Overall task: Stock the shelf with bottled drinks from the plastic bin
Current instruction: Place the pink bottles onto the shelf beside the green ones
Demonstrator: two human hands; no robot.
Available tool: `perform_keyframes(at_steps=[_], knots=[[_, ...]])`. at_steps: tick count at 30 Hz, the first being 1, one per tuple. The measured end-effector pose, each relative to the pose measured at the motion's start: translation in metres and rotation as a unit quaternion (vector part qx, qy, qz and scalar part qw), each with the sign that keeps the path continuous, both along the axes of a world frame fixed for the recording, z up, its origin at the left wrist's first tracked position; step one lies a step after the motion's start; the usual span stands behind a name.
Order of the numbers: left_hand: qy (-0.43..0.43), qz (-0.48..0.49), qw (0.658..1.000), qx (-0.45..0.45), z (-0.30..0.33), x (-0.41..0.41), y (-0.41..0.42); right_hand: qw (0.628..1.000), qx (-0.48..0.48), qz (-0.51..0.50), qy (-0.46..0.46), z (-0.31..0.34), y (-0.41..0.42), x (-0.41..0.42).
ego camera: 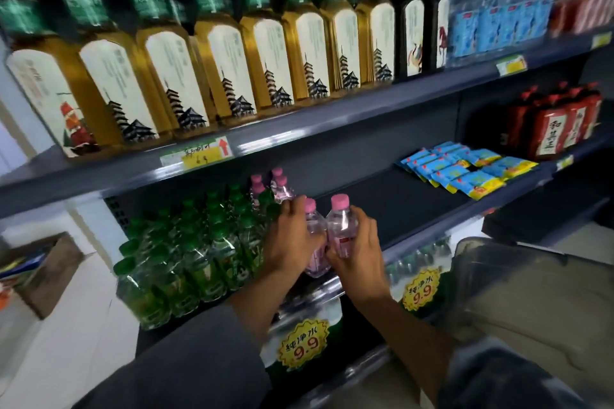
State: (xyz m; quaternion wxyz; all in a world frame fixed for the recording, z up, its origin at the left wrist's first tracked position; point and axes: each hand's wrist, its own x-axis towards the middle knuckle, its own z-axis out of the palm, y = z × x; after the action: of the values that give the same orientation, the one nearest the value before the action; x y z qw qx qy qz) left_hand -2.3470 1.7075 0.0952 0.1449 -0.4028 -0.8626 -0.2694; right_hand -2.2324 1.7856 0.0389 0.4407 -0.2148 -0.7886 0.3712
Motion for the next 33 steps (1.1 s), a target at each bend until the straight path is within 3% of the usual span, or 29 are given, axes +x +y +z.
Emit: perform_keyframes(at_steps=[4, 12, 19, 25, 33], knots=[[0.103, 0.024, 0.992, -0.070, -0.002, -0.025, 0.022, 1.000, 0.004, -0.003, -0.018, -0.012, 0.024, -0.019], [0.109, 0.030, 0.985, -0.127, 0.003, -0.059, 0.062, 1.000, -0.016, 0.010, -0.003, -0.029, 0.036, -0.047], [0.136, 0.098, 0.968, -0.188, -0.010, -0.084, 0.064, 0.997, 0.004, 0.023, -0.076, -0.050, 0.052, -0.075], [0.174, 0.124, 0.951, -0.224, -0.009, -0.106, 0.062, 0.995, -0.025, 0.033, -0.090, -0.052, 0.050, -0.096], [0.157, 0.124, 0.948, -0.248, -0.003, -0.122, 0.071, 0.992, -0.064, 0.058, -0.097, -0.059, 0.053, -0.127]])
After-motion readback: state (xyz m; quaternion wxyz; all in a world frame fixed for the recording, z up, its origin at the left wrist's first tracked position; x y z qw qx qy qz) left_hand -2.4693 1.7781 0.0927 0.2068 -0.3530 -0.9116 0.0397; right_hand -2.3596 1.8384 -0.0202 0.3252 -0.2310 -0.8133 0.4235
